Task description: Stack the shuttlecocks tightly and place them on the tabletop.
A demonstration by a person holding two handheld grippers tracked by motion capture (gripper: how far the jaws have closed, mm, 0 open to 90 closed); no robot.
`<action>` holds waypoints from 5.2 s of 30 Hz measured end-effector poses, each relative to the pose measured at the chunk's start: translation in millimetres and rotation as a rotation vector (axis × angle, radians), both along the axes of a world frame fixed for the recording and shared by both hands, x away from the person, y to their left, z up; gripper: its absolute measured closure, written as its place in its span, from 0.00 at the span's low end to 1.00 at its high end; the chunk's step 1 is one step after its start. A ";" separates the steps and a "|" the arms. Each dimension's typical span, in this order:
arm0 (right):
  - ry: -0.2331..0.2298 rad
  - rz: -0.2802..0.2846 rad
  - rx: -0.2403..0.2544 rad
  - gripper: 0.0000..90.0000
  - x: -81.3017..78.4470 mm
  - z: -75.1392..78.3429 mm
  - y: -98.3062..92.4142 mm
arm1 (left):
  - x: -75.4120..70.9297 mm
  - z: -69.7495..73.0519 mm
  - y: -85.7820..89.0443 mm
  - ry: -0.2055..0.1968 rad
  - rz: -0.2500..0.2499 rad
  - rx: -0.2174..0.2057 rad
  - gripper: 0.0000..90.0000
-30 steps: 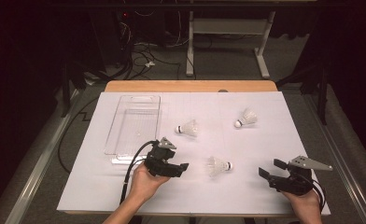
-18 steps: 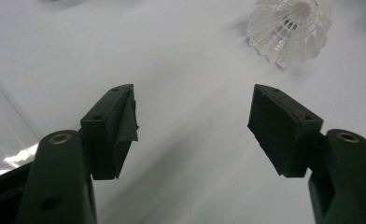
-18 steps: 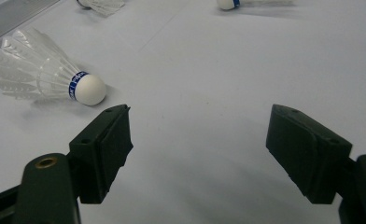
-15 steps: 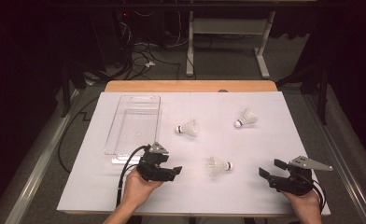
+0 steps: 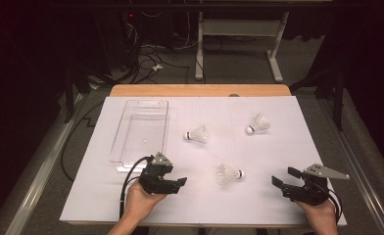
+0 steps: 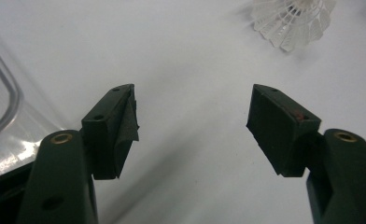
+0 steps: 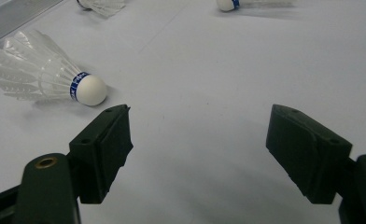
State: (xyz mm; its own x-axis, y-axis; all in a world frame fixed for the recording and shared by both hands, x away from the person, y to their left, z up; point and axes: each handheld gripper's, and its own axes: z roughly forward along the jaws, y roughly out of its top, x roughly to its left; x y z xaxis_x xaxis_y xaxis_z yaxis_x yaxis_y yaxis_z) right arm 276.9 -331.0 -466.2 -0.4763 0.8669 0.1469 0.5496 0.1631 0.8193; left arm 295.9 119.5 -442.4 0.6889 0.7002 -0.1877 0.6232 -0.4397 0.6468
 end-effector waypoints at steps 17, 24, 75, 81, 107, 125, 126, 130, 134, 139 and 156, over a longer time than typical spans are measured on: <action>0.003 -0.002 -0.002 0.25 -0.1 0.1 1.2 | -11.5 -3.7 21.8 -0.001 0.042 -0.011 0.38; 0.000 -0.003 -0.004 0.25 -0.2 0.2 1.3 | -14.4 -4.6 28.5 0.001 0.052 -0.015 0.38; 0.002 -0.010 -0.008 0.25 -0.3 0.1 1.8 | -30.3 -2.2 78.4 -0.046 0.169 -0.021 0.38; 0.004 -0.014 -0.009 0.25 -0.3 0.0 2.1 | -31.6 -3.5 84.9 -0.056 0.179 -0.024 0.38; 0.003 -0.019 -0.014 0.25 -0.7 0.1 2.1 | -44.9 -12.8 112.5 -0.095 0.281 -0.059 0.35; -0.007 -0.031 -0.015 0.25 -1.4 1.1 -0.2 | -48.4 -20.1 130.2 -0.110 0.350 -0.126 0.34; -0.007 -0.032 -0.014 0.25 -1.7 1.3 -0.2 | -48.2 -20.4 130.7 -0.107 0.352 -0.129 0.34; -0.018 -0.031 -0.015 0.25 -3.4 2.8 1.1 | -48.9 -20.6 131.0 -0.117 0.353 -0.126 0.34; -0.027 -0.033 -0.017 0.25 -4.4 4.1 1.0 | -49.7 -20.7 128.8 -0.129 0.355 -0.126 0.34; -0.039 -0.036 -0.018 0.26 -4.8 6.5 3.0 | -49.7 -20.4 126.7 -0.140 0.350 -0.114 0.34; -0.056 -0.068 0.002 0.21 0.1 13.9 3.0 | -49.2 -21.5 127.0 -0.134 0.348 -0.123 0.34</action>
State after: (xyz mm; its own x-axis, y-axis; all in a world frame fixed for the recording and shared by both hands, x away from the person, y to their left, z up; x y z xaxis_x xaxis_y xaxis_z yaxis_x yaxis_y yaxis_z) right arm 277.0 -328.0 -452.3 -0.4237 0.8974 0.1232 0.5126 0.1254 0.8494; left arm 246.8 246.6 -463.9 0.4385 0.8741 -0.2092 0.6274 -0.1310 0.7676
